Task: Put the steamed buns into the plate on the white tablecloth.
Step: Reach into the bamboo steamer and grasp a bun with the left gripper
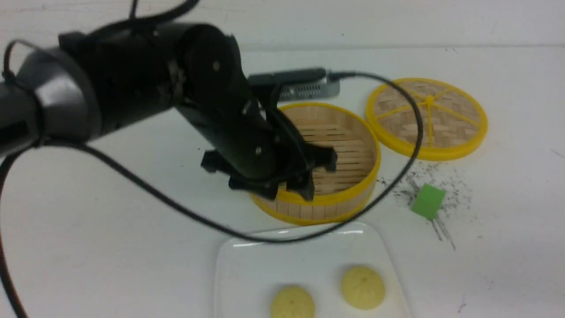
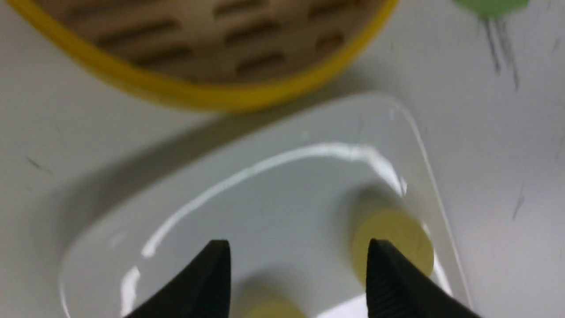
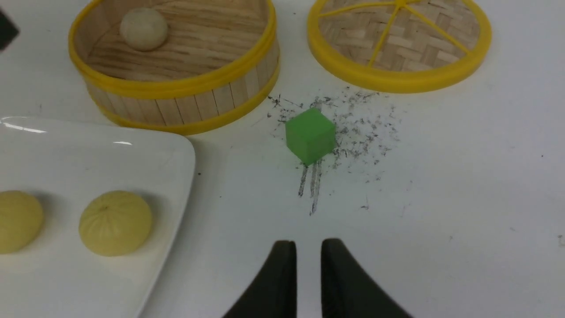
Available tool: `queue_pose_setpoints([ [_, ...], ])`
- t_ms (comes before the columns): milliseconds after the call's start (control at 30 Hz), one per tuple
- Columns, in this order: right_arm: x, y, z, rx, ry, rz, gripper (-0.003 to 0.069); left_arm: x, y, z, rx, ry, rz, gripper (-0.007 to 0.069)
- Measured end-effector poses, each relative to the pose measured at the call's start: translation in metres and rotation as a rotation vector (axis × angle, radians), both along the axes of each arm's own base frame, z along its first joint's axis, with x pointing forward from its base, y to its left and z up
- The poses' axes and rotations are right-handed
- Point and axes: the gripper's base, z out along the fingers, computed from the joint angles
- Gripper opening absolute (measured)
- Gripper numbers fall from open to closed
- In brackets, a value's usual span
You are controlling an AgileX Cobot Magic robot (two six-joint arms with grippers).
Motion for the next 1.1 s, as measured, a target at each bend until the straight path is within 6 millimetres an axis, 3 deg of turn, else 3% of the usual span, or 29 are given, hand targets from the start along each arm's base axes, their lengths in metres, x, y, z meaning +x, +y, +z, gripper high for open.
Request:
queue_pose_setpoints([
  [167,0.0,0.0,0.0,0.003,0.0,0.0,0.0113,0.051,-0.003,0.006,0.047,-0.076,0.097,0.0398],
  [233,0.0,0.0,0.0,0.003,0.0,0.0,0.0113,0.072,-0.009,-0.006,0.094,-0.088,0.104,0.0393],
  [400,0.0,0.0,0.0,0.004,0.001,0.001,0.0117,0.102,-0.023,-0.034,0.16,-0.089,0.1,0.0391],
  [667,0.0,0.0,0.0,0.004,0.001,0.001,0.0126,0.116,-0.032,-0.078,0.215,-0.024,0.093,0.0391],
  [833,0.0,0.0,0.0,0.005,0.001,0.001,0.0134,0.12,-0.033,-0.092,0.235,-0.016,0.089,0.0377],
  [933,0.0,0.0,0.0,0.005,0.001,0.001,0.0136,0.12,-0.033,-0.095,0.241,-0.006,0.092,0.0319],
  [1067,0.0,0.0,0.0,0.005,0.001,0.001,0.0143,0.118,-0.031,-0.081,0.248,0.001,0.096,0.0063],
  [1100,0.0,0.0,0.0,0.005,0.001,0.001,0.0143,0.118,-0.031,-0.078,0.246,-0.002,0.096,0.0057],
])
